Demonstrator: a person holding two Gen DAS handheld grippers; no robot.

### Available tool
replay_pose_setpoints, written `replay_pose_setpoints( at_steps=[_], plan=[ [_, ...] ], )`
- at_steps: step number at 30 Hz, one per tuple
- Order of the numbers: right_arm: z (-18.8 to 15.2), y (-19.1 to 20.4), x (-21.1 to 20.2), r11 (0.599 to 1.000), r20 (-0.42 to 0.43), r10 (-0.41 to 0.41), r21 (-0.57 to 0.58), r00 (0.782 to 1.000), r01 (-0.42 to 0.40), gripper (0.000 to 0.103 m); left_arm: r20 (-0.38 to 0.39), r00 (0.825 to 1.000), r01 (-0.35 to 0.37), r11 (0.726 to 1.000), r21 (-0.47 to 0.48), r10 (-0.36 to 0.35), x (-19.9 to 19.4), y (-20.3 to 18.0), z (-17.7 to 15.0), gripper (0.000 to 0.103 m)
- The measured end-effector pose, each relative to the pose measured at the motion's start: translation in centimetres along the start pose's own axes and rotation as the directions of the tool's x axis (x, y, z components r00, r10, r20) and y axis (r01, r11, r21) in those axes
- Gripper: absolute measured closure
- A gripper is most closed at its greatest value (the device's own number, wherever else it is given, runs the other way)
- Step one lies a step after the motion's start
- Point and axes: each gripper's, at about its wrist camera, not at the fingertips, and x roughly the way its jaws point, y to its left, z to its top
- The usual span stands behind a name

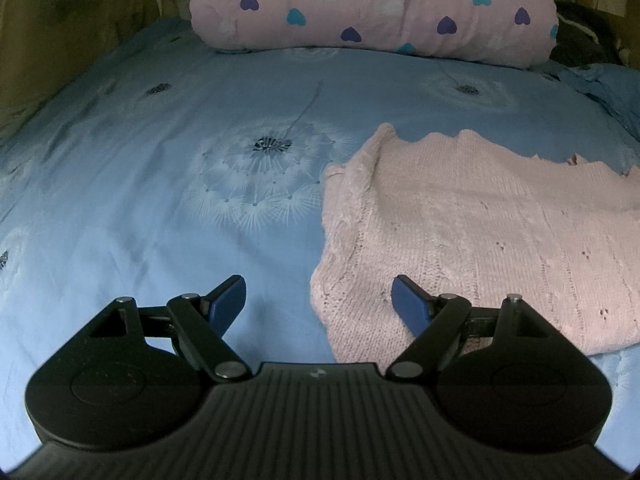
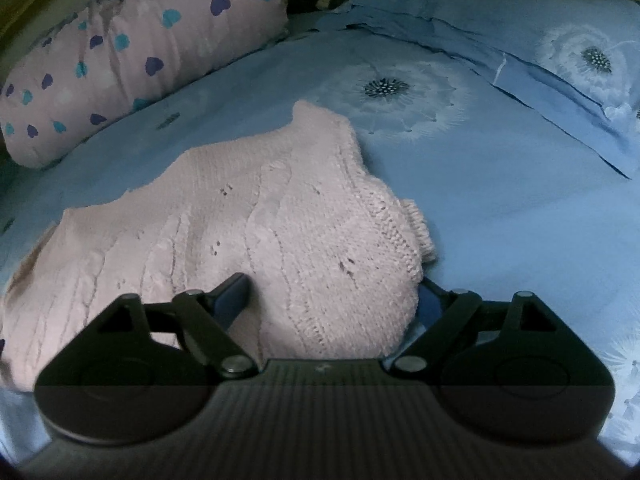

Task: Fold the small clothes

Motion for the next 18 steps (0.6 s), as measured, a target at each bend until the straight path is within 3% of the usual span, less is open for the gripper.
replay_pose_setpoints(
  at_steps=[6,11,18],
  plan=[
    [-0.12,0.30,0.50,0.999,0.029,0.036,-0.036,0.999,-0.035,0.017,0.003,1.000,-0.006,1.000,0.004,0.006,0.02,-0.09,-0.08,0.019],
    [-0.04,0.30,0.55,0.996,0.046,0.084,-0.035,0.995,-0.082,0.036,0.004,1.000,-0.008,1.000,0.007,0.008,0.02,-0.08,-0.06,0.019],
    [-0.04,0.30,0.61,0.993,0.048,0.116,-0.014,0.992,-0.116,0.045,0.008,1.000,-0.016,1.000,0.014,0.016,-0.01,-0.14,-0.08,0.019]
  ],
)
